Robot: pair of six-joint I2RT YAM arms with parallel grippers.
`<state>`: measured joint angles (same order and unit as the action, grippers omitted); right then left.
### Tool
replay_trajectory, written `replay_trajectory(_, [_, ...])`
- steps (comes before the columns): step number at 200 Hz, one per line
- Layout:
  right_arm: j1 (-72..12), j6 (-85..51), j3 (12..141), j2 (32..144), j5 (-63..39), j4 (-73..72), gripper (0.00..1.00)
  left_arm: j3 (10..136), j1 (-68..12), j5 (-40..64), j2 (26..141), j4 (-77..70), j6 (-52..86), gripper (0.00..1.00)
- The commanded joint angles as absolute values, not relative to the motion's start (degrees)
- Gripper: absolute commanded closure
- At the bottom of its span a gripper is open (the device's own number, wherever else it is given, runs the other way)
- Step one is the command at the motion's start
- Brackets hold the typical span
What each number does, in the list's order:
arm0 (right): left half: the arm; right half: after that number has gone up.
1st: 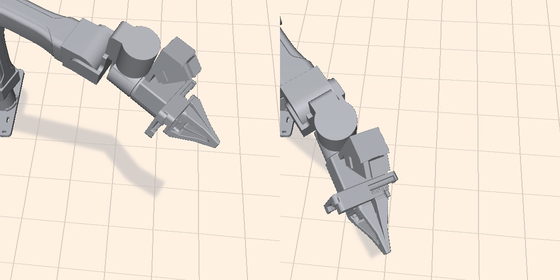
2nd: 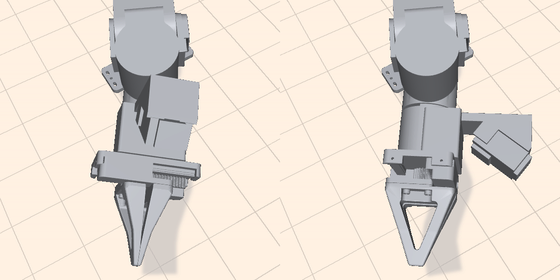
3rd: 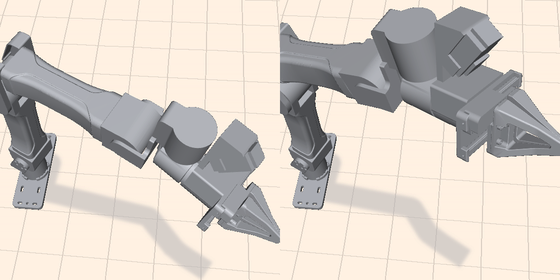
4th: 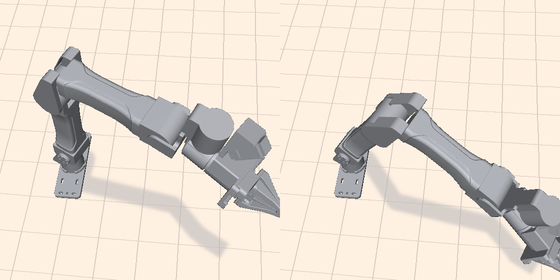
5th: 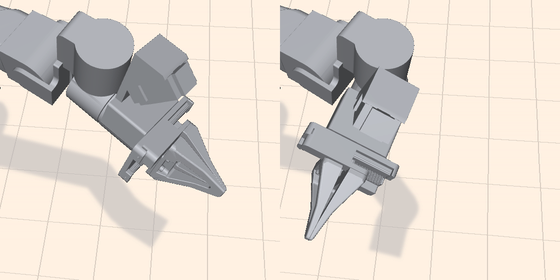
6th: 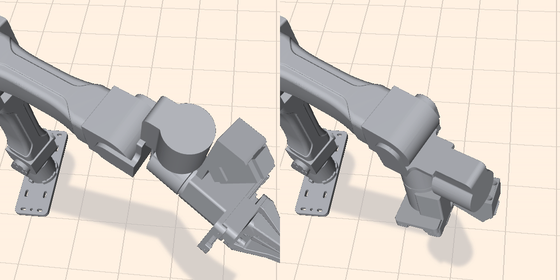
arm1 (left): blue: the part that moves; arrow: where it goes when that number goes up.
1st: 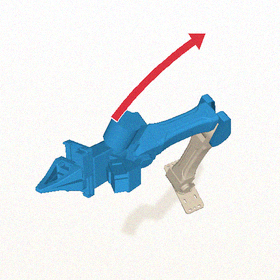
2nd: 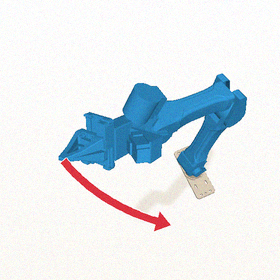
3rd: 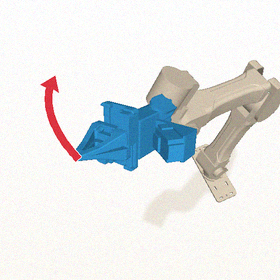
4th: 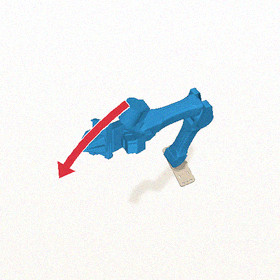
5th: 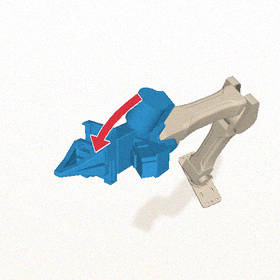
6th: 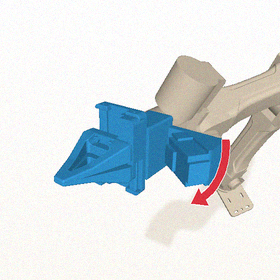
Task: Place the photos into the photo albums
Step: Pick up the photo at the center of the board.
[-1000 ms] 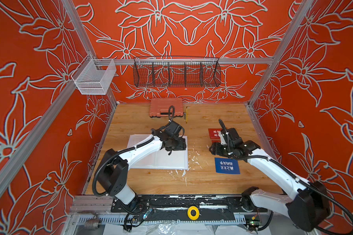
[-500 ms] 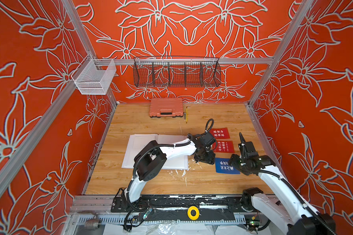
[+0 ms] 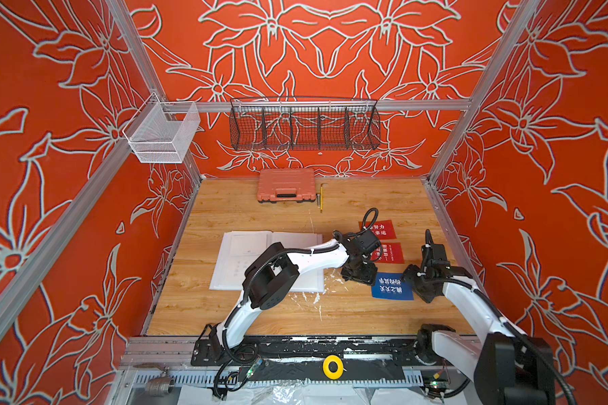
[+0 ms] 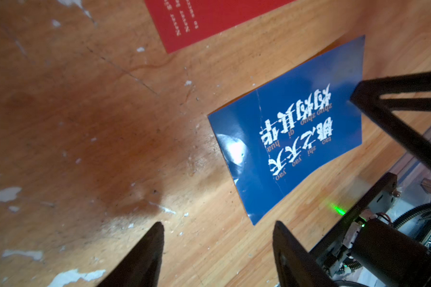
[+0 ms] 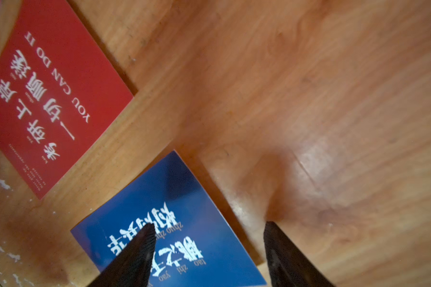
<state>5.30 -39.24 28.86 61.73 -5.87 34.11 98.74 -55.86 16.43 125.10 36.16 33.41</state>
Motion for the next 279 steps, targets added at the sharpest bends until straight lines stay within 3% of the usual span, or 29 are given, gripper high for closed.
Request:
replay_trajectory(1, [5.6,-37.5,30.0,64.1,-11.1,29.5,0.29,99.9,-56.5,16.5,126.4,38.3,33.9,0.32])
replay_trajectory(37, [5.1,-36.4,29.0,65.0,-15.7,28.7,0.29,99.8,-56.5,16.6,126.5,38.2,34.4,0.32])
replay_trajectory(138, [-0.1,-38.6,25.2,53.7,-19.5,34.0,0.33,101.3,-56.4,14.0,127.6,40.7,36.0,0.38])
replay_trajectory(192, [-1.0,-37.9,29.2,51.3,-8.9,39.4,0.3,100.2,-56.4,12.3,127.0,42.0,36.2,0.41])
replay_trajectory(235, [-0.4,-37.2,31.5,60.9,-5.2,36.6,0.29,99.0,-56.4,11.9,125.4,41.7,36.0,0.4])
replay_trajectory(279, [-0.5,-35.0,32.4,68.3,-8.8,33.4,0.29,98.2,-56.3,11.8,124.4,41.6,36.0,0.39])
